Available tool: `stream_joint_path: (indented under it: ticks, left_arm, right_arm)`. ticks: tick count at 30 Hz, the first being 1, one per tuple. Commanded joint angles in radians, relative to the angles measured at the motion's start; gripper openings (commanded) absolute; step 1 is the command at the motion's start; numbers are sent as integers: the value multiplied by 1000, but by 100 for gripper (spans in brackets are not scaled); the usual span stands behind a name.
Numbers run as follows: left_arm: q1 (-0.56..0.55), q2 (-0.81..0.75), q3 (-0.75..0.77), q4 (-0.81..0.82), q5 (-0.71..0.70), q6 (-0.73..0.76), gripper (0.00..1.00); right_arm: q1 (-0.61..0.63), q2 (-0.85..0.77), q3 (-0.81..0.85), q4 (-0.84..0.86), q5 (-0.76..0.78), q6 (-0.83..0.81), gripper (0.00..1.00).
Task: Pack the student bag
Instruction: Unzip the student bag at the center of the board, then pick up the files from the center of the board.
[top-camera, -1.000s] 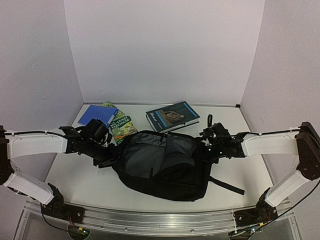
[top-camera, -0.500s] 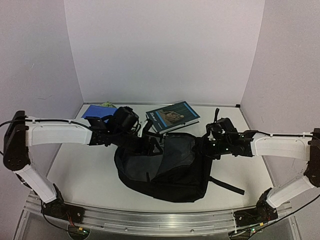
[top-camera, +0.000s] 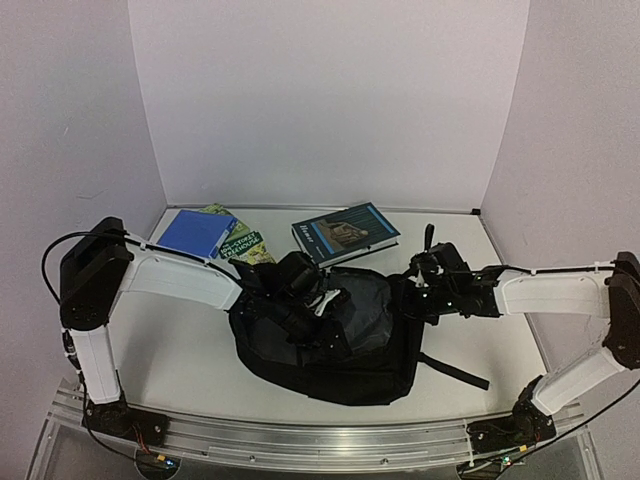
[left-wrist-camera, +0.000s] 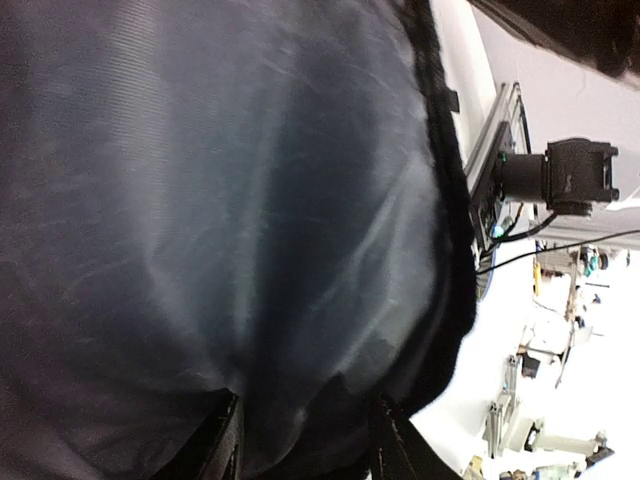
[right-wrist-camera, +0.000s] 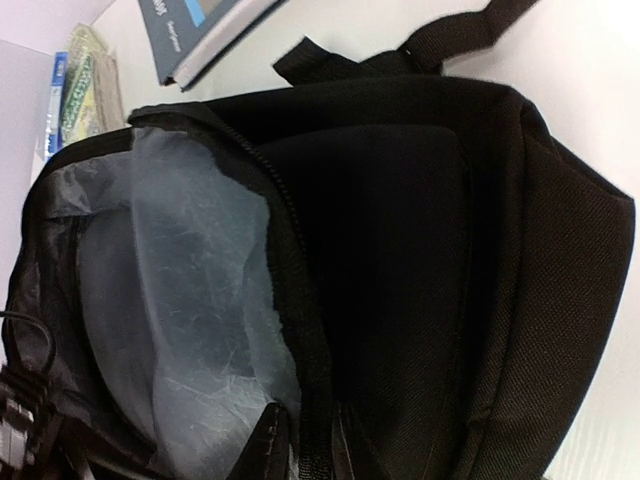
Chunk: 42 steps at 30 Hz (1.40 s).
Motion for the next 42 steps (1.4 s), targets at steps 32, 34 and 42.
stream_joint_path:
  ticks: [32, 34, 42]
  left_arm:
    - [195, -399, 32, -267, -408, -35, 88]
    - [276, -446, -28, -184, -410, -74, 89]
    - [606, -459, -289, 278, -347, -273, 90]
  right_arm:
    - [-5, -210, 76, 4, 11, -32, 91]
    - [-5, -209, 77, 5, 18, -27, 91]
    - [-5, -205, 92, 7, 44, -27, 92]
